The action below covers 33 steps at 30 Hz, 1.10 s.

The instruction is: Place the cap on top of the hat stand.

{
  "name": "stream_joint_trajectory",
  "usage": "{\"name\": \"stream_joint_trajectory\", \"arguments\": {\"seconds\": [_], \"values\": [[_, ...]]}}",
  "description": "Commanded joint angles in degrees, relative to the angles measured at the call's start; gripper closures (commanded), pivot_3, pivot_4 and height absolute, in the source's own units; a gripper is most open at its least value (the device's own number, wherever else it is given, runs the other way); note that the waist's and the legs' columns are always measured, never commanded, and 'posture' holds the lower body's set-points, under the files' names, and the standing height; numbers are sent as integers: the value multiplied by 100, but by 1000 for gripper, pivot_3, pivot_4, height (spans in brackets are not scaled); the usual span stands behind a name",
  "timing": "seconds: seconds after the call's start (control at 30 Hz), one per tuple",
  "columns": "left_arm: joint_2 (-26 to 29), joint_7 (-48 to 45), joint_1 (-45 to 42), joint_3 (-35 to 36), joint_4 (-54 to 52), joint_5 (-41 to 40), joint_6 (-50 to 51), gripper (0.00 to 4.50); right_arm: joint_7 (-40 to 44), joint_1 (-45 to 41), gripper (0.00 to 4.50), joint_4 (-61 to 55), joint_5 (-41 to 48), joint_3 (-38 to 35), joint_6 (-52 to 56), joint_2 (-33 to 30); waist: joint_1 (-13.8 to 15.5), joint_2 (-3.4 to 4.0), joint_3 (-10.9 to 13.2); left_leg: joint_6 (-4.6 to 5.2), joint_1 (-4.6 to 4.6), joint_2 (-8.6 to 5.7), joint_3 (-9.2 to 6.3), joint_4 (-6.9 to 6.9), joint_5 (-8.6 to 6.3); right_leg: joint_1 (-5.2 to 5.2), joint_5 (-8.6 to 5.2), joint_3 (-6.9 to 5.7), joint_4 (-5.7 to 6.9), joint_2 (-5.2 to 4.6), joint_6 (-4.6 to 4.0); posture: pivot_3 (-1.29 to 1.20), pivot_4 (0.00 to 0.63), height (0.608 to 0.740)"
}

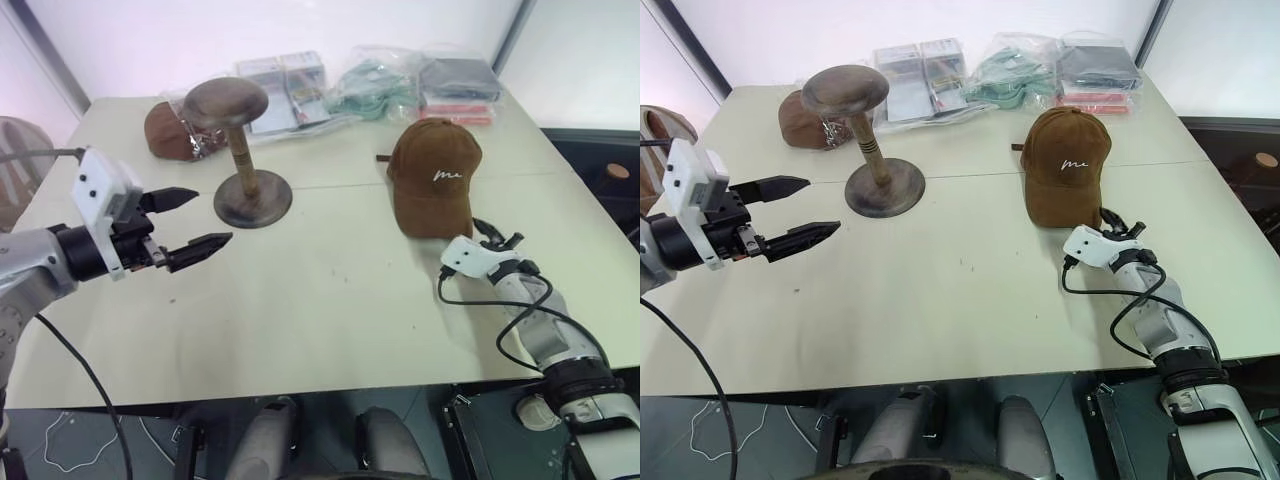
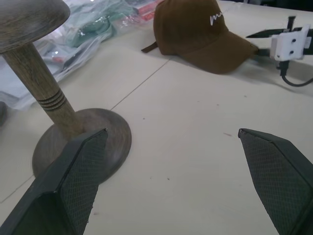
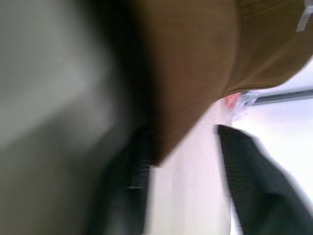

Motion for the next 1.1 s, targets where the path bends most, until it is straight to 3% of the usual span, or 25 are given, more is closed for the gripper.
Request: {"name": "stream_joint_trajectory", "arguments": {"seconds": [0.03, 0.37, 0.63, 0.87, 1.1], "values": [[105, 53, -39, 226, -155, -58, -13, 0, -101, 17, 4454, 24, -29, 36, -63, 37, -11, -4, -2, 0, 7, 1, 0, -2, 0, 7, 0, 1, 0, 0, 0, 0, 150, 740], [93, 55, -58, 136, -80, 13, -85, 0, -838, 177, 4454, -466, 48, -251, -156, 169, 5, -2, -1, 17, 21, 0, 1, -8, -10, 15, -1, 3, 0, -1, -2, 0, 150, 740], [41, 45, -178, -65, 89, 130, -201, 0, -661, 392, 4454, -2332, 598, -896, 308, 618, 10, 1, 1, 20, 21, 0, 1, -11, -12, 14, -1, 4, 1, 0, -2, 0, 150, 740], [-141, 166, -86, -213, 203, 355, -329, 0, -297, -254, 4454, -3650, 791, -973, 1399, 1325, 9, 2, 2, 24, 21, 0, 0, -17, -15, 7, -1, 4, 1, -1, -2, 0, 150, 740], [-433, 532, -22, -247, 313, 674, -438, 0, -193, -1169, 4454, -3824, 606, -376, 1901, 2097, 2, 2, 2, 21, 21, 0, 0, -27, -13, -2, 0, 5, 2, -1, -3, 0, 150, 740]]}}
